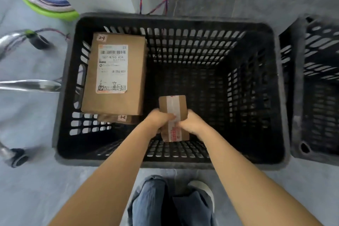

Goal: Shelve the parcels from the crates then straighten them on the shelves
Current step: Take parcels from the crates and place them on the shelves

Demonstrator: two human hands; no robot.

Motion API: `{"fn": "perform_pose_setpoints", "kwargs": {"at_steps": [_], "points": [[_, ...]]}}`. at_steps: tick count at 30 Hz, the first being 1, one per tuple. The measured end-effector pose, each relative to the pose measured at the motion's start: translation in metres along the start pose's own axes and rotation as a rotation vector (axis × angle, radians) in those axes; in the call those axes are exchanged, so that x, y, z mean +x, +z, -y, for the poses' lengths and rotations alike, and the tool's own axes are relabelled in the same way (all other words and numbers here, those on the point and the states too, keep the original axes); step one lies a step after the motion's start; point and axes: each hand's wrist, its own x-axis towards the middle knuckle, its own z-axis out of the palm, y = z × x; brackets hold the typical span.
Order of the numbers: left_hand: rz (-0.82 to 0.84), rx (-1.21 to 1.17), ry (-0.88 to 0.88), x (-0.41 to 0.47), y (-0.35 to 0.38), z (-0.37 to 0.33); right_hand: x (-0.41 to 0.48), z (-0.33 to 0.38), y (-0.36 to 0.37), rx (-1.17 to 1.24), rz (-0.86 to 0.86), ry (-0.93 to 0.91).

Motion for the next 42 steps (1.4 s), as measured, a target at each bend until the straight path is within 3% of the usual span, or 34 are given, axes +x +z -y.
{"fn": "perform_pose_setpoints", "kwargs": {"at_steps": [4,11,17,23,28,32,39,42], "points": [[0.020,-0.068,0.104,-0.043,-0.004,-0.008,-0.053,0.018,-0.020,0.175,-0.085,-0.066],[0.121,-0.270,0.305,-0.215,-0.015,-0.093,-0.234,0.082,-0.096,0.501,-0.271,-0.272],[0.129,-0.226,0.442,-0.362,-0.041,-0.175,-0.369,0.158,-0.150,0.610,-0.377,-0.416],[0.272,-0.257,0.655,-0.506,-0.085,-0.257,-0.504,0.236,-0.195,0.606,-0.368,-0.593],[0.320,-0.104,0.877,-0.609,-0.103,-0.302,-0.600,0.282,-0.228,0.597,-0.481,-0.653],[0.345,-0.011,1.052,-0.680,-0.104,-0.321,-0.667,0.304,-0.247,0.690,-0.476,-0.772],[0.215,-0.038,1.309,-0.764,-0.089,-0.332,-0.749,0.320,-0.266,0.903,-0.520,-0.859],[0.157,-0.075,1.339,-0.784,-0.084,-0.335,-0.772,0.323,-0.268,0.980,-0.473,-0.938]]}}
